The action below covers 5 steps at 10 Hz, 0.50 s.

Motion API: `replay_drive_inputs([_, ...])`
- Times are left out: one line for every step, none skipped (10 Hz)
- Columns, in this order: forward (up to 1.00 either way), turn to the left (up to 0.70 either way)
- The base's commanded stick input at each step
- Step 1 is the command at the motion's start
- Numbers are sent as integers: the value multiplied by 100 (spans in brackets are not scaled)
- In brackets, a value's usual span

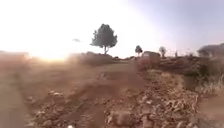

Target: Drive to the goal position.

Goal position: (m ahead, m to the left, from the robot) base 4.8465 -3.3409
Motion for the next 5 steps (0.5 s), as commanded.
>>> replay_drive_inputs([70, 33])
replay_drive_inputs([70, 0])
replay_drive_inputs([70, 0])
replay_drive_inputs([70, 9])
replay_drive_inputs([70, 30])
